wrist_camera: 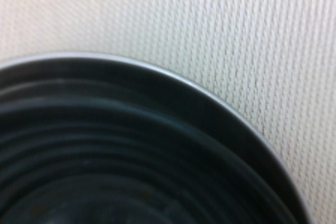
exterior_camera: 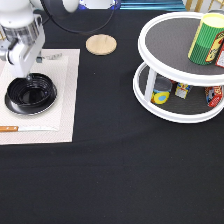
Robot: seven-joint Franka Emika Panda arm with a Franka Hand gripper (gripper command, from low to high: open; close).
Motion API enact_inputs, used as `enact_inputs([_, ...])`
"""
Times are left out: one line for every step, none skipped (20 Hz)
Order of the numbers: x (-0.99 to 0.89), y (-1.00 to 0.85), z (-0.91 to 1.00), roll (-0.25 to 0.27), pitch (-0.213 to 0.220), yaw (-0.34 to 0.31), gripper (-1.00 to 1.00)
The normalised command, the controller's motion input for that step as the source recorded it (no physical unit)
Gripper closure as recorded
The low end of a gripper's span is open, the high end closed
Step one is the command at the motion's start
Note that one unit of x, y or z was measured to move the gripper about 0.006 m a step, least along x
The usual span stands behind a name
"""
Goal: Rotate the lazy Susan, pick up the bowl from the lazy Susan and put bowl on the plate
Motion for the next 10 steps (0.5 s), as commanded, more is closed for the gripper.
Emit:
enact_inputs([0.26,0.05,1.0,-0.033,0.167,0.073,-1.0])
enact_inputs([0.3,0.0,0.93,-0.028,0.227,0.048,-1.0])
enact_inputs([0.3,0.0,0.79,0.0,0.275,0.02,-1.0])
enact_inputs([0.3,0.01,0.39,-0.017,0.184,0.013,-1.0])
enact_inputs([0.17,0.0,0.0,-0.021,0.093,0.0,-1.0])
enact_inputs([0.0,0.0,0.0,0.0,0.0,0.0,-1.0])
enact_inputs([0.0,0.0,0.0,0.0,0.0,0.0,-1.0])
enact_inputs([0.0,0.0,0.0,0.0,0.0,0.0,-1.0])
enact_inputs([0.0,0.0,0.0,0.0,0.0,0.0,-1.0])
enact_inputs([0.0,0.0,0.0,0.0,0.0,0.0,-1.0])
